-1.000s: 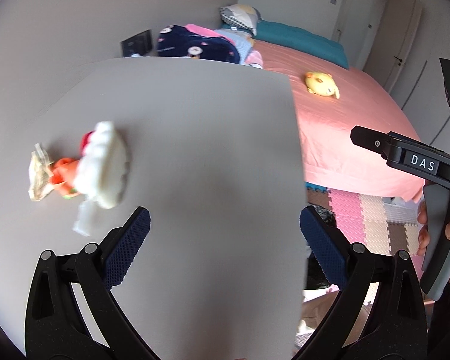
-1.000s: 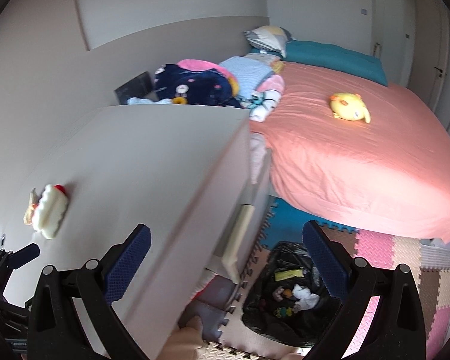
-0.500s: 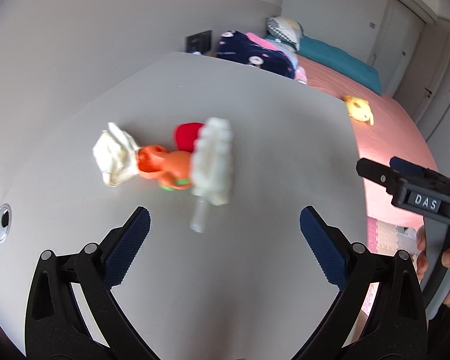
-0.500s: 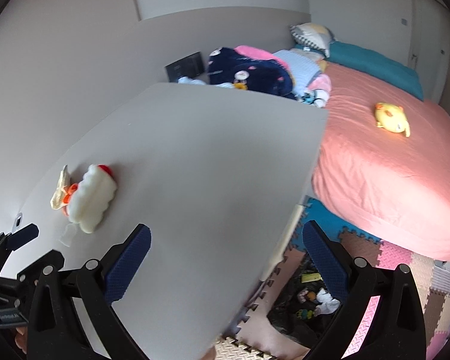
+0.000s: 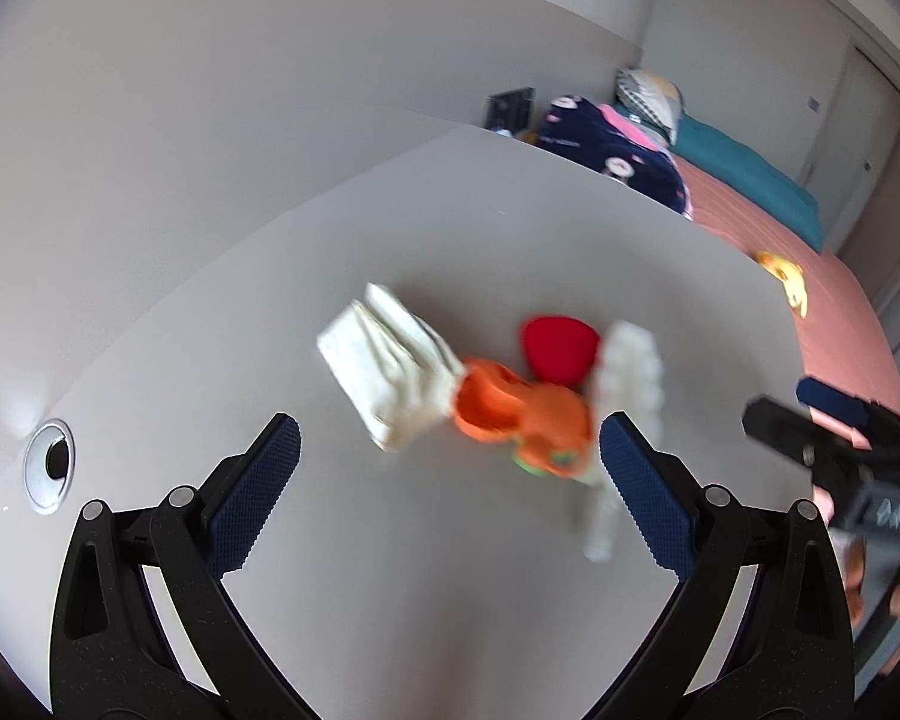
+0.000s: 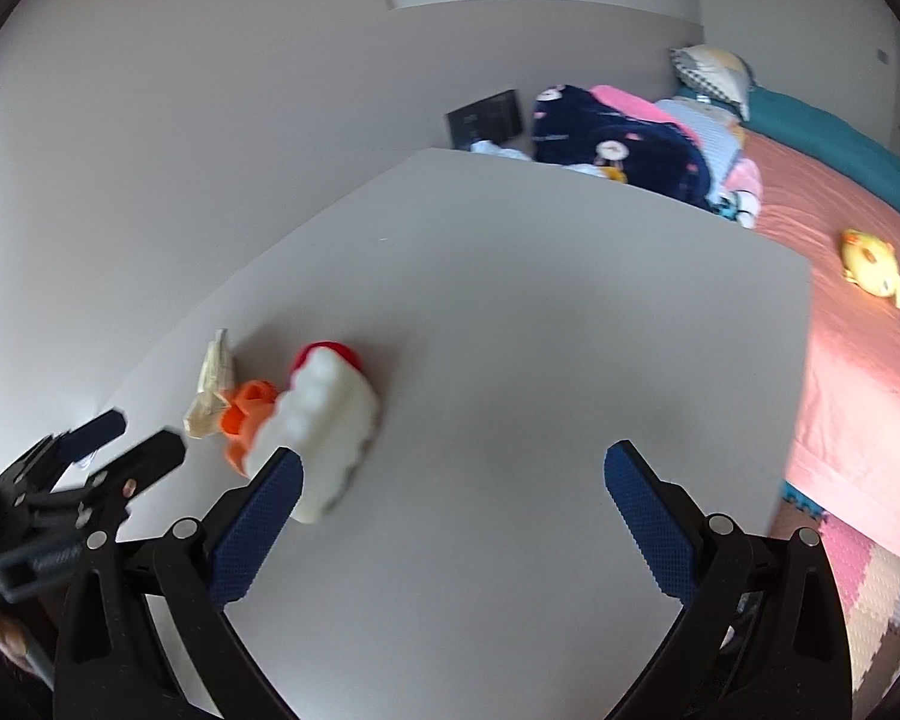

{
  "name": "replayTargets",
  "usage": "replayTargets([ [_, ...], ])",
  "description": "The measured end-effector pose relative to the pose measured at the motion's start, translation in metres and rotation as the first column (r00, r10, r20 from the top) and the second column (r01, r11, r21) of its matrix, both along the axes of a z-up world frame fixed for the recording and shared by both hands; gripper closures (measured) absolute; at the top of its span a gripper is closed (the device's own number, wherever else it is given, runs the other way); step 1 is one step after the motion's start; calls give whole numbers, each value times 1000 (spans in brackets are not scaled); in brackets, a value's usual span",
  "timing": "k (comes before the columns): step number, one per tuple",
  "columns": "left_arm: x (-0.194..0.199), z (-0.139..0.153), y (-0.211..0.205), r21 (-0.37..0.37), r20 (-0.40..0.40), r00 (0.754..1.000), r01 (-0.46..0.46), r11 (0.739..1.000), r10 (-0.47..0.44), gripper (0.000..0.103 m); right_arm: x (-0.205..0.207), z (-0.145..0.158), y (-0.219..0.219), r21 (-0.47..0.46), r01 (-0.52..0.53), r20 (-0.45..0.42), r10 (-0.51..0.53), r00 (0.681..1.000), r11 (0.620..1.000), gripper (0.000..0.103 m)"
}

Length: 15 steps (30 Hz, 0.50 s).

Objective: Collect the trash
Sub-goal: 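Move both open grippers back over the desk toys, then grasp the white cloth with the left gripper while the right grasps the white foam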

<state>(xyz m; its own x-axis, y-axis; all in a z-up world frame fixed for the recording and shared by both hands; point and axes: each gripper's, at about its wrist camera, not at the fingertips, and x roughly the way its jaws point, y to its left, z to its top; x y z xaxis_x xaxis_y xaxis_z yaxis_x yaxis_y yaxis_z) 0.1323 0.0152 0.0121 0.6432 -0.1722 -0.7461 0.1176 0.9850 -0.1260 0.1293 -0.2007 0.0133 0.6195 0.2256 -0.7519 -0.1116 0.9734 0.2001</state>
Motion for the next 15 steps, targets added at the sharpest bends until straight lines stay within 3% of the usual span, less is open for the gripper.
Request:
replayTargets([
  [9,39,-15,18,-35,-51,998,-43,998,41,6,19,-19,41,8,-67,-41,67,997,998,3],
  [12,50,-23,20,-40,-76,995,-63,997,60,7,27,-23,49,2,-75,-50,75,996,997,10],
  [15,57,-30,20,-35,-98,993,-69,997,65,14,32,-29,55,4,-85,-62,85,994,996,19],
])
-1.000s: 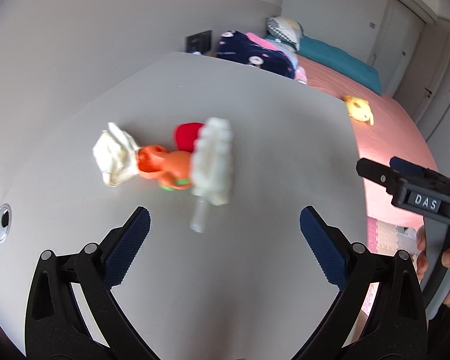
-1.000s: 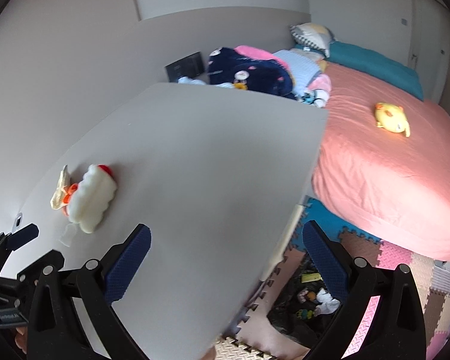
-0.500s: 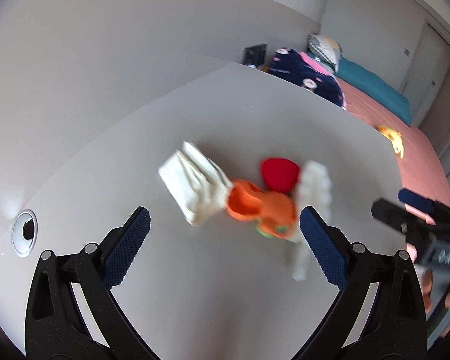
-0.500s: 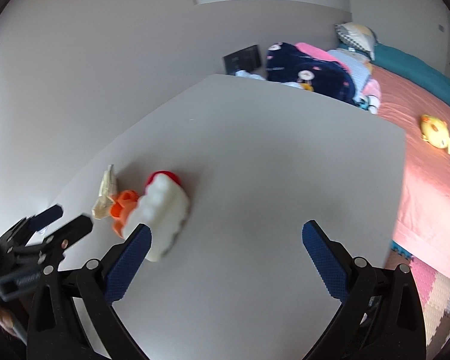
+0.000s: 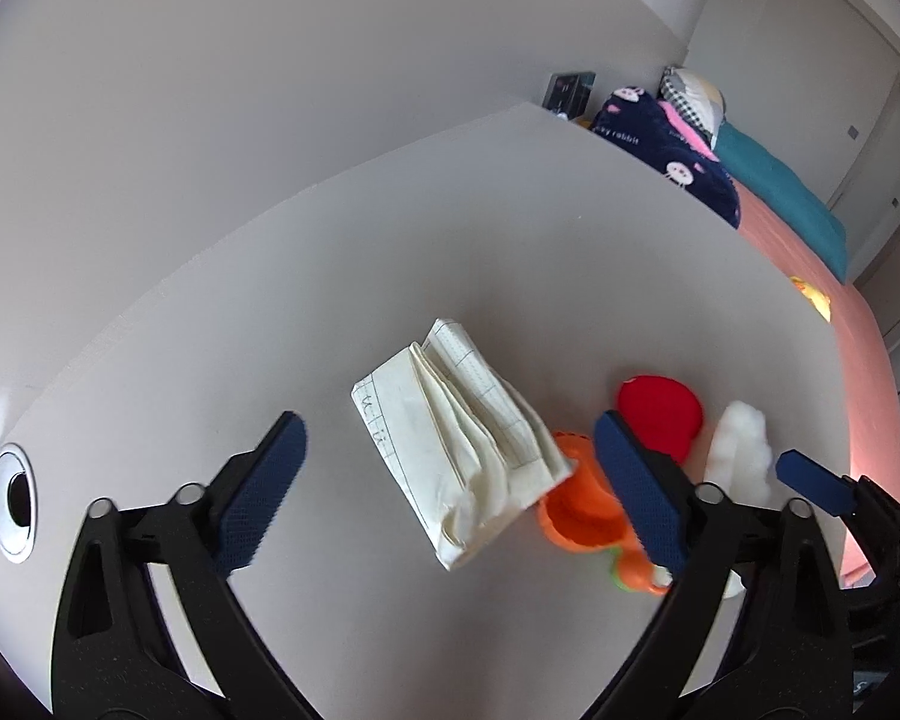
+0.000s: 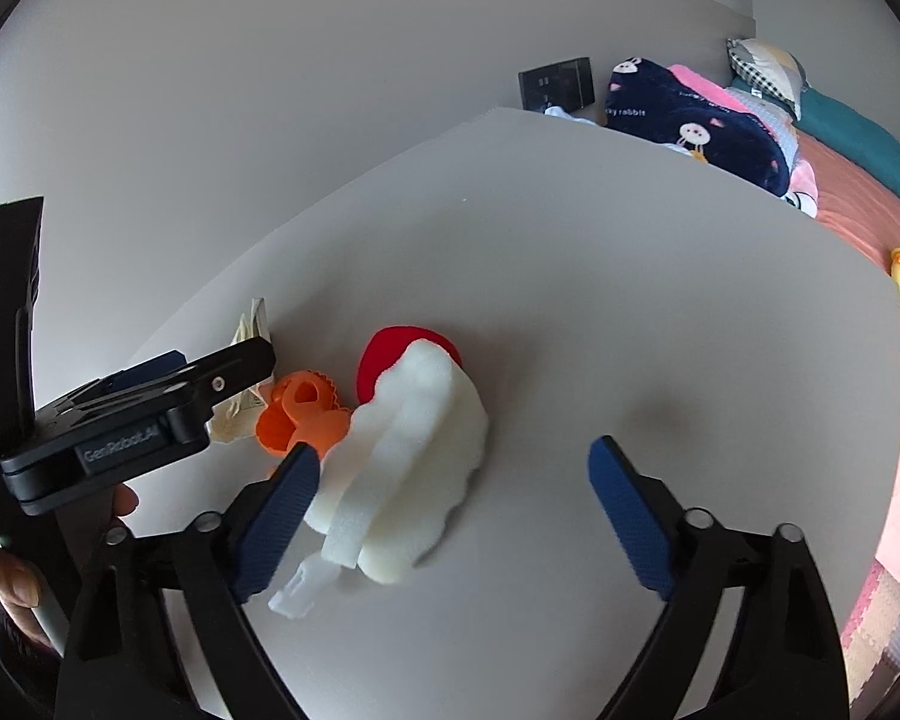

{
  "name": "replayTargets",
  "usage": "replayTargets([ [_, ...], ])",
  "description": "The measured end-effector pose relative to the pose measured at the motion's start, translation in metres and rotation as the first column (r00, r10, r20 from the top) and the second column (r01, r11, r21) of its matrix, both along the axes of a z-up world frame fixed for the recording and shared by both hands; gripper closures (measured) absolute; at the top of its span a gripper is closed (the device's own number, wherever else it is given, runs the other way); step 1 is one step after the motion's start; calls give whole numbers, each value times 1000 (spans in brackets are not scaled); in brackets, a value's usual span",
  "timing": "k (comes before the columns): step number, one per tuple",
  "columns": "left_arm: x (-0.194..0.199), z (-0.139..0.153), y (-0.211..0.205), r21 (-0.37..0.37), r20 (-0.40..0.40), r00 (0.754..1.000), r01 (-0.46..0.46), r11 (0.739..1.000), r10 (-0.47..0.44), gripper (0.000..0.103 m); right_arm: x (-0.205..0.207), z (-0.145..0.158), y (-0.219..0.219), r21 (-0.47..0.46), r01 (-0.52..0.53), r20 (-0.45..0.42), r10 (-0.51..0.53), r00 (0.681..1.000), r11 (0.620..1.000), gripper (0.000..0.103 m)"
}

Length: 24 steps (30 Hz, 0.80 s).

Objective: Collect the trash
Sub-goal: 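Grasp the white cloth with the left gripper while the right grasps the white foam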

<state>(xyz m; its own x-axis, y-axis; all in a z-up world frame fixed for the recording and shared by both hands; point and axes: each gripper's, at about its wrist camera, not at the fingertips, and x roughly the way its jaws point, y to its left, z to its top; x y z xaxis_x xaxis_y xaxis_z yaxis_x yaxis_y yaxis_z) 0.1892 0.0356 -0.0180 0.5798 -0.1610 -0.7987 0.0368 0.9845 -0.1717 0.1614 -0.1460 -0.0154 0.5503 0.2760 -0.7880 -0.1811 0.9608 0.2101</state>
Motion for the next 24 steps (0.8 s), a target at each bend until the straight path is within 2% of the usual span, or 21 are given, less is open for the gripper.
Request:
replayTargets([
  [3,3,-6,0,10,-11,1000,1,1000,-1,18,2,-4,4,-4,-14,-3,14,1000,1000,28],
  [5,3,-8,1,15,-11,1000,2,1000,-2,22,2,-5,5,-11,-22,1,22,1000,1000,37],
  [9,1,-8,0,1,-8,1000,22,1000,-22,35,1,-8,1,38,-35,-24,36,999,999,45],
  [11,-1,-6,-2,7,-3,1000,30,1000,-30,43,0,-9,-2,61,-35,-37,37,999,997,56],
  [13,0,-7,-3,12,-8,1000,30,999,-30,66,-1,-9,-4,68,-36,-41,39,998,997,66],
  [17,-2,-7,4,-23,-4,1000,10,1000,-10,74,-5,-4,-6,75,-36,-31,39,999,997,71],
  [18,-4,-5,4,-27,3,1000,9,1000,-9,80,-7,-2,-6,67,-37,-23,39,999,997,72],
  [19,-6,-2,3,-29,15,1000,11,1000,-11,90,-9,1,-6,64,-41,-15,42,999,997,72],
  [20,-8,1,3,-30,22,1000,15,999,-15,95,-10,3,-6,64,-42,-11,43,999,997,73],
  [24,-15,14,-5,-14,43,999,23,1000,-22,97,-19,16,-13,68,-36,17,35,999,997,73],
])
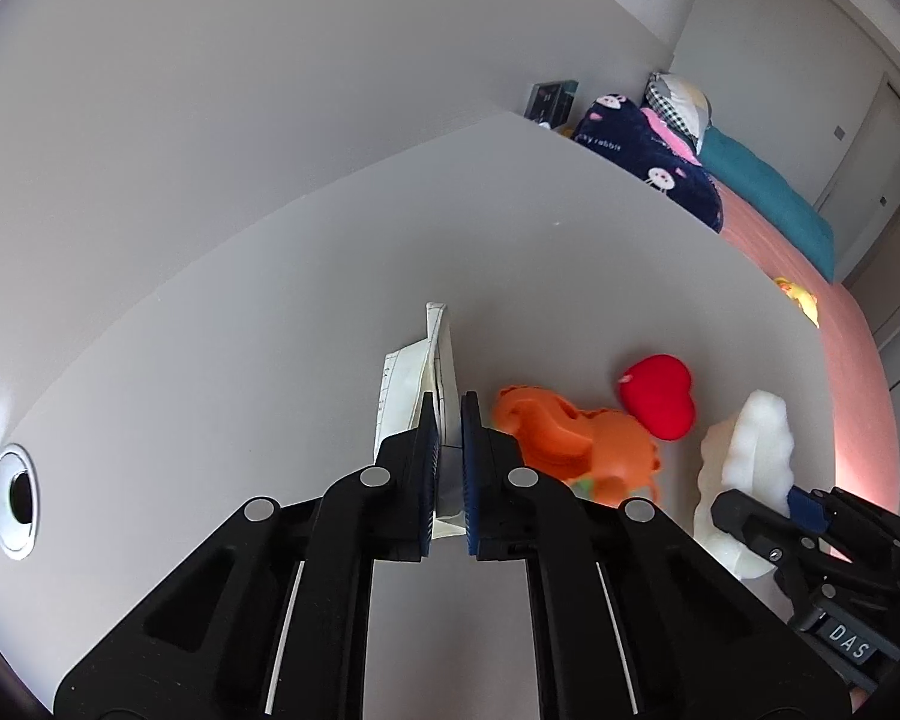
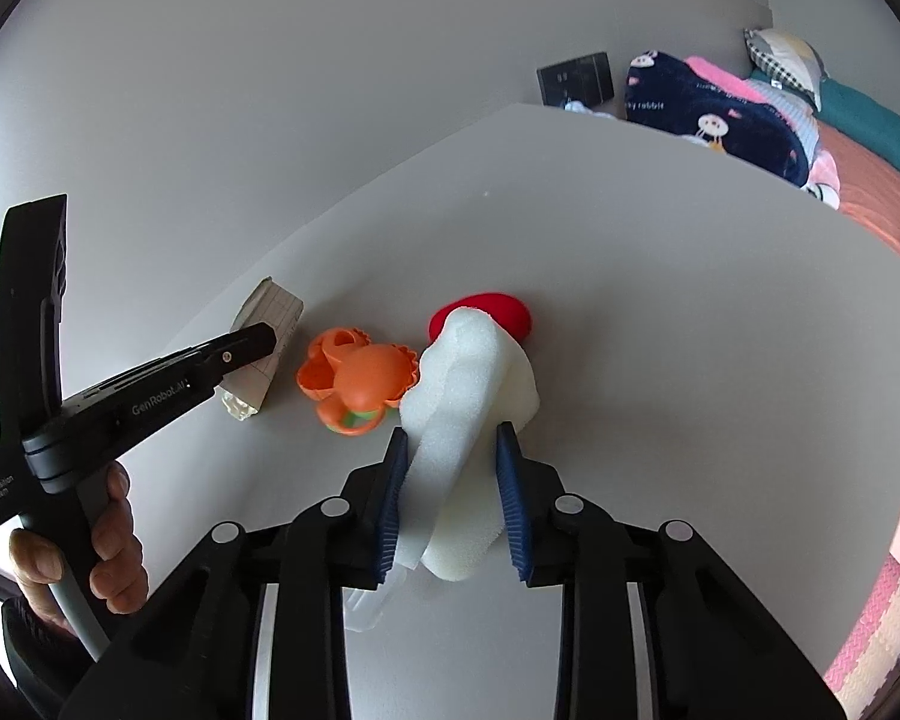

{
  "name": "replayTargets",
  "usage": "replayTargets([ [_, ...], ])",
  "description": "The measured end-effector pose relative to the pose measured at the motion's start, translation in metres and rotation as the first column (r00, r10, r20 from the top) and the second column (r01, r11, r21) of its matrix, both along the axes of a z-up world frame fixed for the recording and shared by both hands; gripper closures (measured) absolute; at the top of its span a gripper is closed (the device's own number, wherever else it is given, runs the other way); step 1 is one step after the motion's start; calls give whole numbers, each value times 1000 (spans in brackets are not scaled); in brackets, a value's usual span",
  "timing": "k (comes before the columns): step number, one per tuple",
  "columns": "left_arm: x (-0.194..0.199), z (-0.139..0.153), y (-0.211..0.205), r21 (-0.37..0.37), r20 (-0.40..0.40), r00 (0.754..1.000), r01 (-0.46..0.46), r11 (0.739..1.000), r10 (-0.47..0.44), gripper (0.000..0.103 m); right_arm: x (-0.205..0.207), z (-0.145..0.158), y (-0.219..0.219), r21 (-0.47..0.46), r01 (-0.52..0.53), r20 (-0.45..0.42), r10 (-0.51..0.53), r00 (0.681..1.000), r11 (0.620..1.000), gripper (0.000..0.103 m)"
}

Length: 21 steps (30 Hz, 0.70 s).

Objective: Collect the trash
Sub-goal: 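Grasp the white cloth with the left gripper while the right grasps the white foam, then carry the cloth and foam with both grippers toward the trash bin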

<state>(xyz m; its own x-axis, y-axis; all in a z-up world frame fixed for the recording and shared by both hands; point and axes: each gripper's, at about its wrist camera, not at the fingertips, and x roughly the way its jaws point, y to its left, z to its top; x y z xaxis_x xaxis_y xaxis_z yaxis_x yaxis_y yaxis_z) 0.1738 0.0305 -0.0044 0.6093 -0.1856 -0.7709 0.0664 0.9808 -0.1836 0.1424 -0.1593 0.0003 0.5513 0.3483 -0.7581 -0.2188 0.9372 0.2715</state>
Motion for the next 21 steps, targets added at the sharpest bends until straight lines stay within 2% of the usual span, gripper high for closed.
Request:
replayTargets([
  [8,-25,25,-27,21,63,998,25,999,-26,97,-21,20,-38,13,59,45,-59,997,998,73],
  [16,-48,42,-78,43,96,990,96,994,-100,97,-50,34,-93,27,133,74,-135,988,991,73],
  [21,-60,43,-115,50,101,983,148,988,-153,97,-71,40,-130,37,184,88,-187,978,982,73],
])
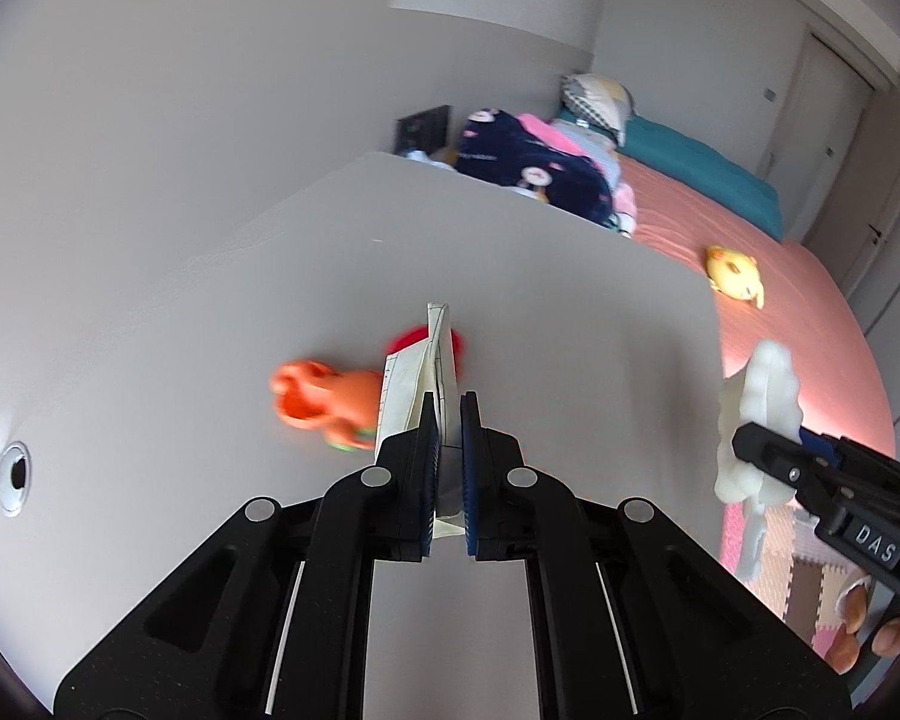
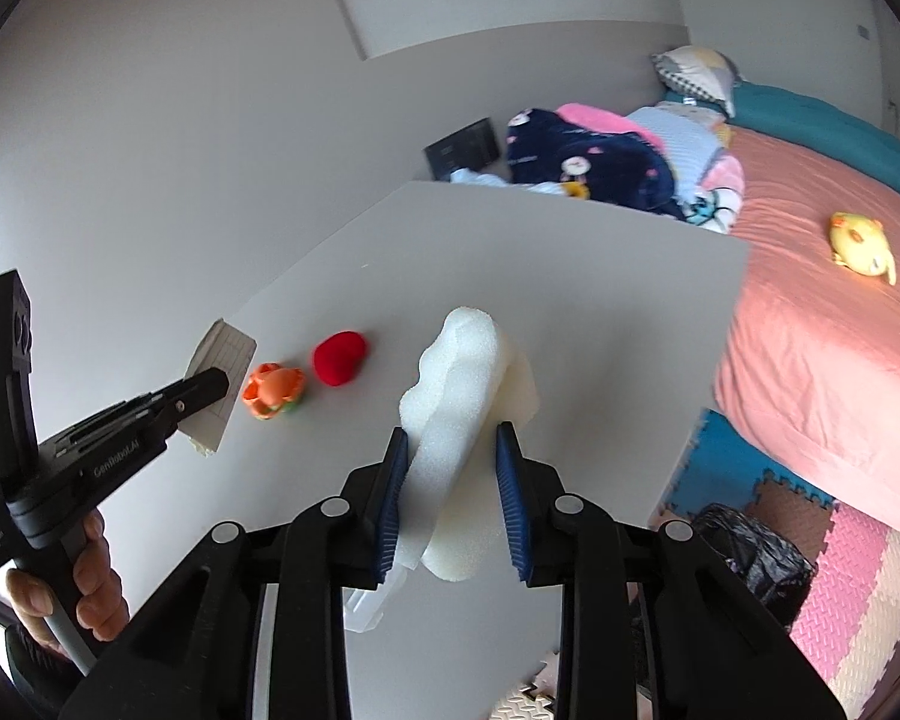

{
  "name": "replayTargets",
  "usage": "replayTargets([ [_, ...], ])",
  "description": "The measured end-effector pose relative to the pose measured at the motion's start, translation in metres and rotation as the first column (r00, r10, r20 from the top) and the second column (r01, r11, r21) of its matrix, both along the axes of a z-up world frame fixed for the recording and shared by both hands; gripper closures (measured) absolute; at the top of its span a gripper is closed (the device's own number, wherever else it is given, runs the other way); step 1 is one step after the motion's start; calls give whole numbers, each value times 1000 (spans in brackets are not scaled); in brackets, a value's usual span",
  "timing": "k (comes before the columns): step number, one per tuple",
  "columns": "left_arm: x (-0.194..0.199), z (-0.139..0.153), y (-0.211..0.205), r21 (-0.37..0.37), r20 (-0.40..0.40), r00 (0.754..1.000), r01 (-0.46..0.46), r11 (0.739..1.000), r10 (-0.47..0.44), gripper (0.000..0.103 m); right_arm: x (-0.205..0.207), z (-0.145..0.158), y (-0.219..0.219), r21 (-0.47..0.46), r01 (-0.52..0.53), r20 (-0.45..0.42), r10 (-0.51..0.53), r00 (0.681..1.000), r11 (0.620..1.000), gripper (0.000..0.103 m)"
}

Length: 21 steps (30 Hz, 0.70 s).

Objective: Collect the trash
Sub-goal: 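Carry the cloth and foam with both grippers toward the trash bin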

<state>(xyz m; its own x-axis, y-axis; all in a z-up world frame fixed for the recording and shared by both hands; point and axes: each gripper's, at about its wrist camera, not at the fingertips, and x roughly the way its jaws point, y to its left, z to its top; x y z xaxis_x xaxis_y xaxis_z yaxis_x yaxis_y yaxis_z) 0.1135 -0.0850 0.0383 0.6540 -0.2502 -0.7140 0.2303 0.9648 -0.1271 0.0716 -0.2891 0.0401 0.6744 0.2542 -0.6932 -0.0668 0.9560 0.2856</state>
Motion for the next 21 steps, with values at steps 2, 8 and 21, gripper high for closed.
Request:
replayTargets([
  [2,-3,0,-14,2,0,1000,18,1000,-18,97,-8,1,-13,6,18,3,-18,1000,1000,73],
  [8,-16,1,-56,14,3,996,85,996,-85,97,-30,2,-49,20,71,15,-72,997,997,73],
  [21,-39,-6,-146,5,-11,973,233,973,-232,97,-70,-3,-125,27,193,18,-193,981,981,73],
])
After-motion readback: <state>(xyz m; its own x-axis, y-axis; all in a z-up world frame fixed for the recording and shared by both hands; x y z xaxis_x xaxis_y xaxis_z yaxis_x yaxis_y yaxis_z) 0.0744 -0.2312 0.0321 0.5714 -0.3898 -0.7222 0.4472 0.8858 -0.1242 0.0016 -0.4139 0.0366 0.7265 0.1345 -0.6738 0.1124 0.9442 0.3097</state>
